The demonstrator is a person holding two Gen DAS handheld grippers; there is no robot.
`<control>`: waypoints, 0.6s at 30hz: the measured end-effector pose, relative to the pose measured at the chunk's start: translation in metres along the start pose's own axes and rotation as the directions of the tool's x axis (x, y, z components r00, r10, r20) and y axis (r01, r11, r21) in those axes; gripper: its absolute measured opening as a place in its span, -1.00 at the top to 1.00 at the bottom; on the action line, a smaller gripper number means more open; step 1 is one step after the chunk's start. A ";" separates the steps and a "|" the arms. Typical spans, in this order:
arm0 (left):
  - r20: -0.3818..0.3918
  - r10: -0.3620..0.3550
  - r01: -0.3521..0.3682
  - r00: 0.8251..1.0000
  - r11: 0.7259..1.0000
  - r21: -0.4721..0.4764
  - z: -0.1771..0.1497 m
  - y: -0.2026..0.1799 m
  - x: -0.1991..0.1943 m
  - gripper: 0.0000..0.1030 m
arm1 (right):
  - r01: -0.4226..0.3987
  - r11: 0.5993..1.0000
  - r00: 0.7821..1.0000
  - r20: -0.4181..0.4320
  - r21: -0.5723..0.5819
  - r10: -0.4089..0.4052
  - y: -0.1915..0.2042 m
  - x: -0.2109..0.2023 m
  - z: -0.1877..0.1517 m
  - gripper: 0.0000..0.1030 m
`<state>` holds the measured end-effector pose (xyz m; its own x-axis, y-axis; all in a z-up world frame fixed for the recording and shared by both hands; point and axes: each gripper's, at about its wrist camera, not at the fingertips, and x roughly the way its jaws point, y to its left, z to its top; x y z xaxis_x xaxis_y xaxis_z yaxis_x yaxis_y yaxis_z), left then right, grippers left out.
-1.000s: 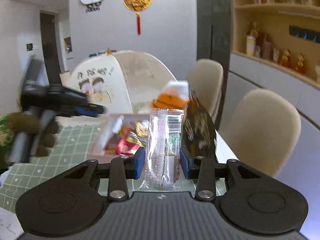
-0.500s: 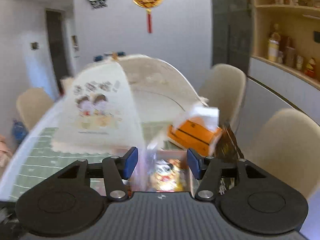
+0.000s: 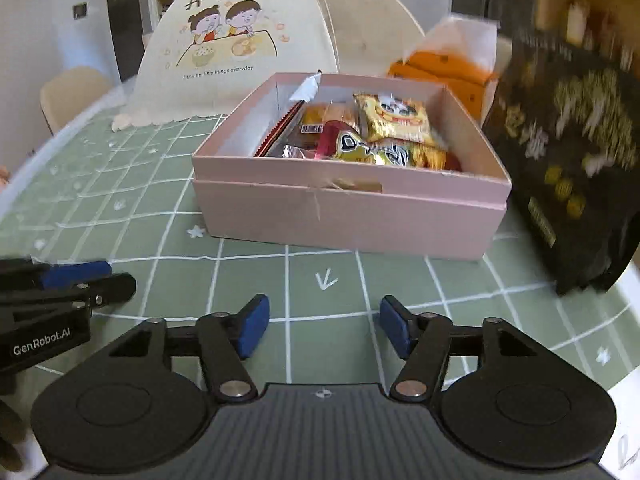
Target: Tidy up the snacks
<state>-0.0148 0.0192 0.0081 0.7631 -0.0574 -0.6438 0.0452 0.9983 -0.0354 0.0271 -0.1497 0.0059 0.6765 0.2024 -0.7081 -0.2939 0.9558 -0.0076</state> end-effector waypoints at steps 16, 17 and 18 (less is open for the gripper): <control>0.064 0.031 -0.033 0.997 0.999 0.036 0.002 -0.018 0.014 0.20 | 0.067 0.993 0.993 0.089 0.099 -0.075 -0.014 0.013 -0.009 -1.00; 0.064 0.031 -0.033 0.997 0.999 0.036 0.002 -0.018 0.014 0.20 | 0.066 0.993 0.993 0.089 0.100 -0.075 -0.014 0.013 -0.009 -1.00; 0.064 0.031 -0.033 0.997 0.999 0.036 0.002 -0.018 0.014 0.20 | 0.066 0.993 0.993 0.089 0.100 -0.075 -0.014 0.013 -0.009 -1.00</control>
<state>-0.0039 0.0003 0.0012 0.8039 -0.0264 -0.5942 0.0429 0.9990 0.0137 0.0337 -0.1629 -0.0096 0.7537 0.1486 -0.6402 -0.1798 0.9836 0.0166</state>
